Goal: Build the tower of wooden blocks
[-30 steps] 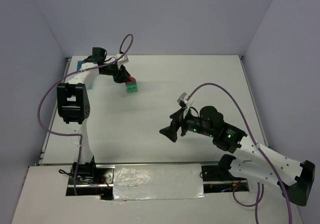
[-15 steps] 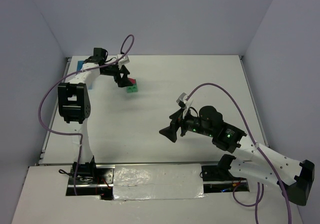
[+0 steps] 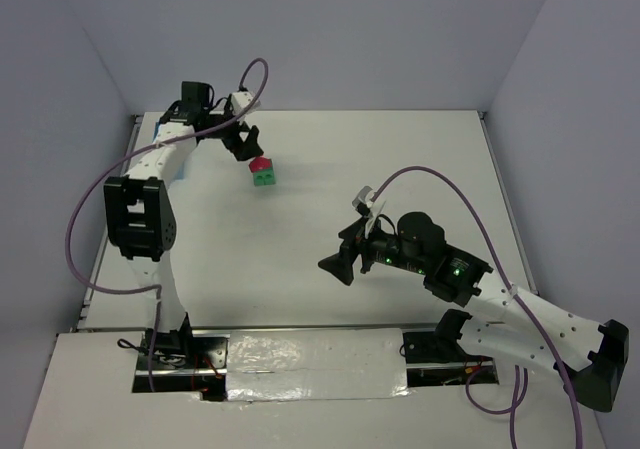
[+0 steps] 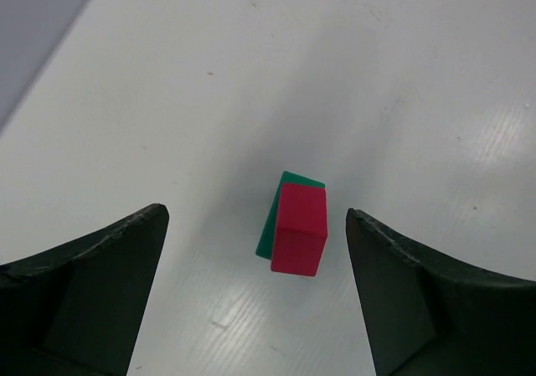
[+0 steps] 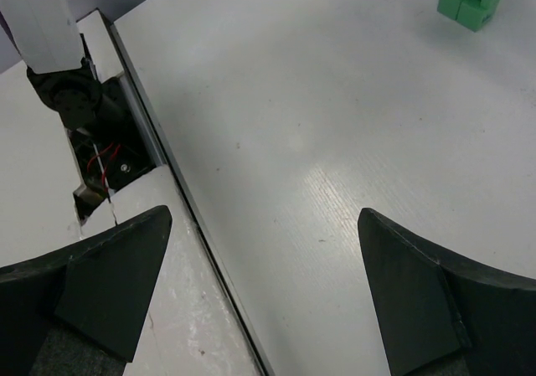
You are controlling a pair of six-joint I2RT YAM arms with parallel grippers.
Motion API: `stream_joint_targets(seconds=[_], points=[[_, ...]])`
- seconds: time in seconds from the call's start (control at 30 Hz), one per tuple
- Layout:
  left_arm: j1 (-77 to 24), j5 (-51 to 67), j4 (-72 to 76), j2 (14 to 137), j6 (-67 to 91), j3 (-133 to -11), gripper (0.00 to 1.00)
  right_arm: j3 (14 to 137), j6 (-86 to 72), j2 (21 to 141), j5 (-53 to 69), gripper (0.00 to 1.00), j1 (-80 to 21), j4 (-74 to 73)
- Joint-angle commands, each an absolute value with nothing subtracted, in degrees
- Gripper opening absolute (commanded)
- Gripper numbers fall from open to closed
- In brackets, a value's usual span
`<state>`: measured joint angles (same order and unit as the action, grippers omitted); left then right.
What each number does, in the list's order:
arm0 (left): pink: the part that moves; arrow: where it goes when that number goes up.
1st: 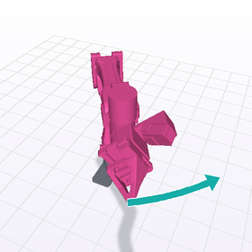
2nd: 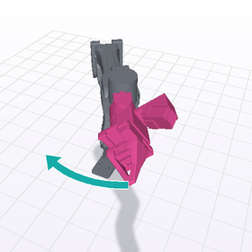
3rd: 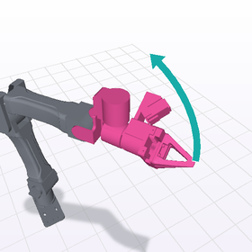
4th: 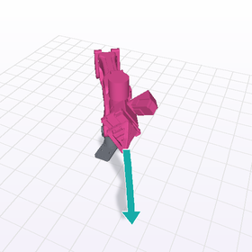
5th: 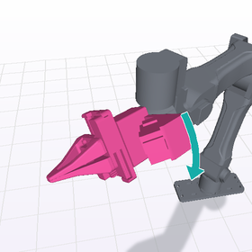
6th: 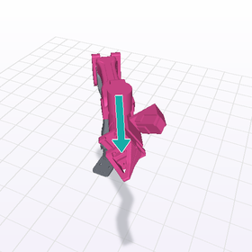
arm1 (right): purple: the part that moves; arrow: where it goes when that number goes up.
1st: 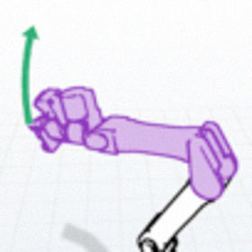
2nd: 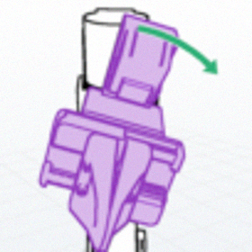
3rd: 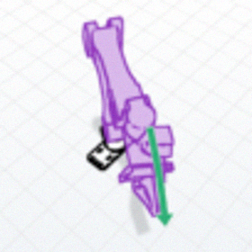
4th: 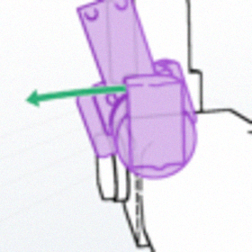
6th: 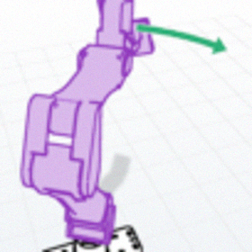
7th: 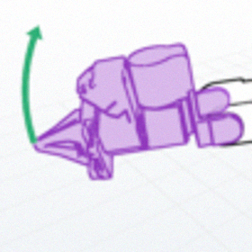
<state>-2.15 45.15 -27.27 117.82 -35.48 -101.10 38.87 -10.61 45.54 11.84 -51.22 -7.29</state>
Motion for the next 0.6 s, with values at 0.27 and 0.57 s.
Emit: stream_joint_targets(seconds=[0.27,0.57], points=[[-6.84,18.13,-24.51,94.06,-17.76,-97.21,1.0,38.85,-9.67,43.77,8.62,1.0,-51.06,-5.63],[-13.8,-5.28,-29.19,90.88,15.41,-92.3,0.6,38.67,-10.46,42.01,4.32,1.0,-51.06,-6.15]])
